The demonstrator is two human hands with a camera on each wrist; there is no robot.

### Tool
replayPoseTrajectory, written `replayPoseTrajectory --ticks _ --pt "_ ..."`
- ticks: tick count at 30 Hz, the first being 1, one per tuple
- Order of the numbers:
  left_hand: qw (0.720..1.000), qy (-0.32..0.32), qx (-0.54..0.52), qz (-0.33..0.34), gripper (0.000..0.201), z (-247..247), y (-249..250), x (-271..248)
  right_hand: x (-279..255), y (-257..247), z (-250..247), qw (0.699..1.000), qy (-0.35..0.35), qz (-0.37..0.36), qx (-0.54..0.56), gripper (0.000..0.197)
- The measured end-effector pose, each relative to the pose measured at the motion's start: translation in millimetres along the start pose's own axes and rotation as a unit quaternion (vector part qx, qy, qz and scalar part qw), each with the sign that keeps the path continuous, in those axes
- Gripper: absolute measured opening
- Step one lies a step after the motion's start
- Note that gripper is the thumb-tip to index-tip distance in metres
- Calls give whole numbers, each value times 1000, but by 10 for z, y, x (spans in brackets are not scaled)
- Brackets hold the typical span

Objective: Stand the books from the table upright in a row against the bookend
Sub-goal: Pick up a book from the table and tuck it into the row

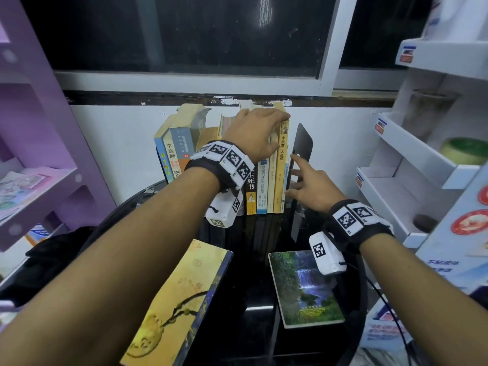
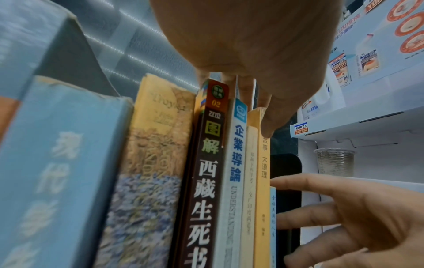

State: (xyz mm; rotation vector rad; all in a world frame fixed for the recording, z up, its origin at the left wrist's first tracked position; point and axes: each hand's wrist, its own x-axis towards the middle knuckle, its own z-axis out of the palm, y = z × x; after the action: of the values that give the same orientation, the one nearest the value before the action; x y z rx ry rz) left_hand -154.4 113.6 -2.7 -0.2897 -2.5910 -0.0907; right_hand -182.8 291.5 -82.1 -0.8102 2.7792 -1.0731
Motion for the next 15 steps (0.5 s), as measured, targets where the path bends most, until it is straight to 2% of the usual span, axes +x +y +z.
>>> replayPoseTrajectory --ticks 8,15 --pt "995 95 -10 23 48 -69 126 -436 -291 -52 -124 997 -42 9 -65 68" --pt "997 38 -63 -14 40 51 318 -850 -582 -31 -122 981 -124 49 -139 62"
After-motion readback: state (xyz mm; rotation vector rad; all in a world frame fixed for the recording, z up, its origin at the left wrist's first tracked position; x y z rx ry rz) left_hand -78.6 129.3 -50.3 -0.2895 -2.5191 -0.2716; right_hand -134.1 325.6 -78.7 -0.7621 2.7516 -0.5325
